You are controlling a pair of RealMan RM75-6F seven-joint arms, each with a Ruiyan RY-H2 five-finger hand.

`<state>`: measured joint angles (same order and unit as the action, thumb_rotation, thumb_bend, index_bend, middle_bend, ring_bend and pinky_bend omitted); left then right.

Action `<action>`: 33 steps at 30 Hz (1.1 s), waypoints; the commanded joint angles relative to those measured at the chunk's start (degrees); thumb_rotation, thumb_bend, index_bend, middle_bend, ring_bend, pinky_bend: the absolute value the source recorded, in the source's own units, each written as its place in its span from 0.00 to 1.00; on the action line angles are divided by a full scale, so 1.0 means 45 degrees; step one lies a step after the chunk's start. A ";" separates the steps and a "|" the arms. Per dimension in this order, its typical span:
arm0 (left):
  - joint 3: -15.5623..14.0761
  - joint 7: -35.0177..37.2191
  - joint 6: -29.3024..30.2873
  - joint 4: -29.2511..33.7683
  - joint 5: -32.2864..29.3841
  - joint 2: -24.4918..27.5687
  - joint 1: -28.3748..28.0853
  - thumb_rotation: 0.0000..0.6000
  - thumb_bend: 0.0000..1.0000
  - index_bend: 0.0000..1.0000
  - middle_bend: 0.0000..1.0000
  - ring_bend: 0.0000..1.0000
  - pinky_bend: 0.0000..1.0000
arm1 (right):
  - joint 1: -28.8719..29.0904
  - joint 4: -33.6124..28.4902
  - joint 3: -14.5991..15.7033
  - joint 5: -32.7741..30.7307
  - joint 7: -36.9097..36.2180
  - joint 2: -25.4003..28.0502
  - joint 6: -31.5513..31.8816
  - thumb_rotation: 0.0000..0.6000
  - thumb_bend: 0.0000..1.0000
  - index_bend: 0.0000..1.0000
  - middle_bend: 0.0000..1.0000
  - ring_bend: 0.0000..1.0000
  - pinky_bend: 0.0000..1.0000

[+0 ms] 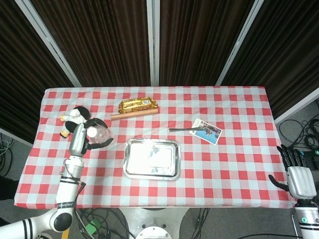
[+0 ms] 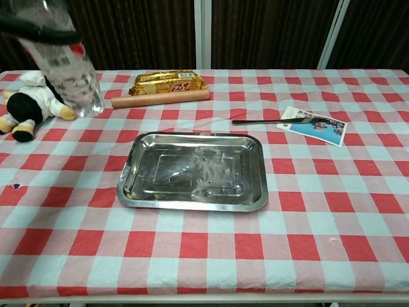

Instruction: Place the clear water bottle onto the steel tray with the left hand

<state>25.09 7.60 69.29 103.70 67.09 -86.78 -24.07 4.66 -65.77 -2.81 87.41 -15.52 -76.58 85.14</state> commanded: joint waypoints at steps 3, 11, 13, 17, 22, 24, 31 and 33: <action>0.1230 -0.1490 -0.1042 0.2041 -0.2623 0.2145 -0.0689 1.00 0.19 0.61 0.63 0.43 0.44 | -0.0019 -0.0045 0.0003 0.0042 0.0019 0.0012 0.0084 1.00 0.15 0.07 0.05 0.00 0.00; 0.0781 -0.1073 -0.1609 0.1417 -0.3857 0.1782 -0.1123 1.00 0.21 0.61 0.64 0.43 0.44 | -0.0026 -0.0049 -0.0002 0.0038 0.0010 0.0023 0.0094 1.00 0.15 0.07 0.05 0.00 0.00; 0.1518 -0.1112 -0.1485 0.1922 -0.3463 0.2016 -0.1599 1.00 0.21 0.61 0.63 0.43 0.44 | -0.0014 -0.0019 -0.0009 0.0003 0.0016 0.0015 0.0038 1.00 0.15 0.07 0.05 0.00 0.00; 0.1344 -0.1145 -0.1556 0.2637 -0.3790 0.2441 -0.1627 1.00 0.22 0.61 0.63 0.43 0.44 | -0.0010 -0.0013 0.0013 0.0024 0.0001 0.0000 0.0021 1.00 0.15 0.07 0.05 0.00 0.00; -0.0796 -0.0330 -0.2125 0.1502 -0.5054 0.1774 -0.0807 1.00 0.22 0.61 0.63 0.43 0.44 | -0.0005 0.0033 0.0016 -0.0002 -0.0071 -0.0003 -0.0032 1.00 0.15 0.07 0.05 0.00 0.00; -0.0978 -0.0200 -0.2190 0.0966 -0.5055 0.1440 -0.0859 1.00 0.22 0.61 0.63 0.43 0.44 | 0.0007 0.0040 0.0016 -0.0006 -0.0050 -0.0012 -0.0058 1.00 0.15 0.07 0.05 0.00 0.00; -0.0234 -0.0223 -0.2028 0.1004 -0.4448 0.1535 -0.1439 1.00 0.22 0.61 0.63 0.43 0.44 | 0.0016 0.0039 -0.0009 -0.0036 -0.0030 -0.0015 -0.0071 1.00 0.15 0.07 0.05 0.00 0.00; -0.0105 -0.0247 -0.2030 0.1187 -0.4492 0.1445 -0.1642 1.00 0.22 0.61 0.63 0.43 0.44 | 0.0006 0.0047 0.0000 -0.0016 -0.0016 -0.0020 -0.0040 1.00 0.15 0.07 0.05 0.00 0.00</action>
<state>23.85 6.33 60.21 108.48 46.76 -79.88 -30.55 4.69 -65.56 -2.82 87.33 -15.59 -76.67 84.95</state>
